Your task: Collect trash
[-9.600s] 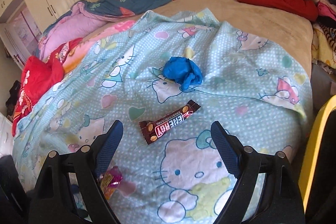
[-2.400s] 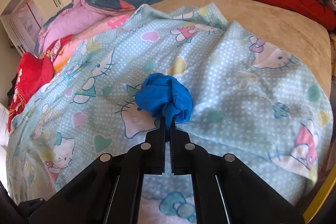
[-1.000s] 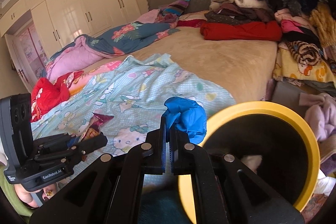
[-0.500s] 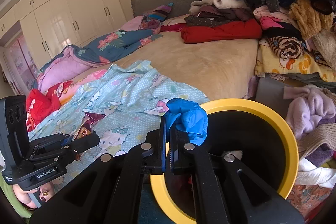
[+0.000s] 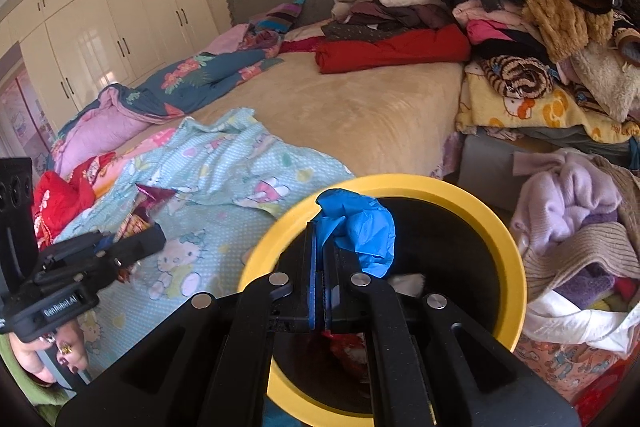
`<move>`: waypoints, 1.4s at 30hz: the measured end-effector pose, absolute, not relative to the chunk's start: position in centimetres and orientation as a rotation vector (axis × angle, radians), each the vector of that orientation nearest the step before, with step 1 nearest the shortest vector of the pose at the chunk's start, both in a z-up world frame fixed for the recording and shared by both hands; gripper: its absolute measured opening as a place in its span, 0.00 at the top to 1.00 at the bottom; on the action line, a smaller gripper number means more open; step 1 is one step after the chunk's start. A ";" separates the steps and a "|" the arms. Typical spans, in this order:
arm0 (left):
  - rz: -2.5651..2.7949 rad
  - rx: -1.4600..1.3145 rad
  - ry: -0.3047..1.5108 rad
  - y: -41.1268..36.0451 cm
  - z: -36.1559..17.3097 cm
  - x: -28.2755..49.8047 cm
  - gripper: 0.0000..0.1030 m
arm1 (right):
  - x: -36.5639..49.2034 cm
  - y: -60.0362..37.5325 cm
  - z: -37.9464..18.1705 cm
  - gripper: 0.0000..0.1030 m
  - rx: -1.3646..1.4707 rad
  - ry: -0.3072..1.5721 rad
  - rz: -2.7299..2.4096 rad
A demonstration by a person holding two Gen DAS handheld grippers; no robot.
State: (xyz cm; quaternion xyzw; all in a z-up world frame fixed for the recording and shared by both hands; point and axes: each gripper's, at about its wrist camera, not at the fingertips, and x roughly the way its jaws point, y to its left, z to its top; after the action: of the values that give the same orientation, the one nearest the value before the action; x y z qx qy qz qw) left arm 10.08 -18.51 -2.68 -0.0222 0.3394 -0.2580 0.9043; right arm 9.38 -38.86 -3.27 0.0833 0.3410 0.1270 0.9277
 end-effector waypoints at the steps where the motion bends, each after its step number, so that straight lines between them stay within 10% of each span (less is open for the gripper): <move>1: -0.537 -0.042 0.703 -18.8 -2.7 10.2 0.88 | 9.4 -39.2 -3.5 0.97 0.169 0.706 0.257; 15: -0.582 -0.025 0.801 -24.3 -5.6 13.3 0.88 | 9.5 -42.8 -6.8 0.96 0.180 0.851 0.247; 18: -0.586 -0.020 0.820 -25.2 -6.0 14.2 0.87 | 9.4 -43.5 -7.2 0.74 0.194 0.873 0.243; 22: -0.590 -0.006 0.827 -26.1 -6.2 14.8 0.53 | 9.0 -43.9 -6.9 0.57 0.196 0.865 0.235; 31: -0.508 -0.016 0.788 -23.4 -5.1 14.4 0.11 | 8.5 -43.3 -5.2 0.21 0.161 0.822 0.208; 42: -0.320 -0.073 0.713 -15.7 -3.5 12.1 0.11 | 7.5 -37.5 -2.8 0.06 0.052 0.672 0.230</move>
State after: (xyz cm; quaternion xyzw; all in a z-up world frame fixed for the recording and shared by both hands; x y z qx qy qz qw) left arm 12.13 -15.71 -3.47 -0.0358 0.3476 -0.1559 0.9239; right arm 7.52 -37.52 -2.83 0.0257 0.3287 0.1125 0.9373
